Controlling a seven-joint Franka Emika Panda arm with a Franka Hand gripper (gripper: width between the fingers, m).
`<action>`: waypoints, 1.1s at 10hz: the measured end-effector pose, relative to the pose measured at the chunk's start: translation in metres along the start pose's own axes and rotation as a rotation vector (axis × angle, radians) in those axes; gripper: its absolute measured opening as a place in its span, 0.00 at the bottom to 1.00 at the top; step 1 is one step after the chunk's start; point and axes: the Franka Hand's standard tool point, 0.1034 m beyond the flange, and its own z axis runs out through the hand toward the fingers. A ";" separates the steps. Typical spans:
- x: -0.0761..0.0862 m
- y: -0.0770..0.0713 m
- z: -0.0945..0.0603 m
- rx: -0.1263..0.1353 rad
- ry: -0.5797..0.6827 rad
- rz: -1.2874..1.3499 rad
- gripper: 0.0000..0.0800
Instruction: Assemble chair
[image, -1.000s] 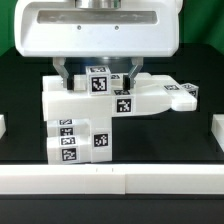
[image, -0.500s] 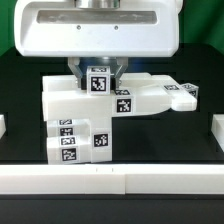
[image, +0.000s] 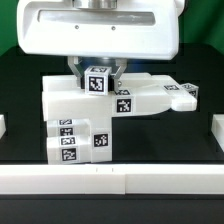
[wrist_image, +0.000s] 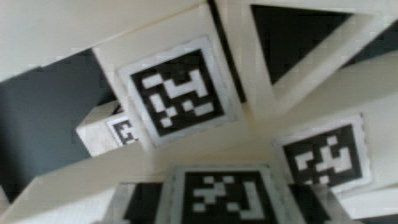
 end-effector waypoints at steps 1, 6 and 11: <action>0.000 0.000 0.000 0.000 0.000 0.063 0.34; 0.000 -0.001 0.000 0.003 -0.001 0.351 0.34; -0.001 -0.004 0.000 0.012 -0.005 0.657 0.34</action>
Offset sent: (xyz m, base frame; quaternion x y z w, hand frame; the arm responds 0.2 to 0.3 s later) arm 0.0000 0.0000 0.0000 0.0000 0.0000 0.1938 0.9810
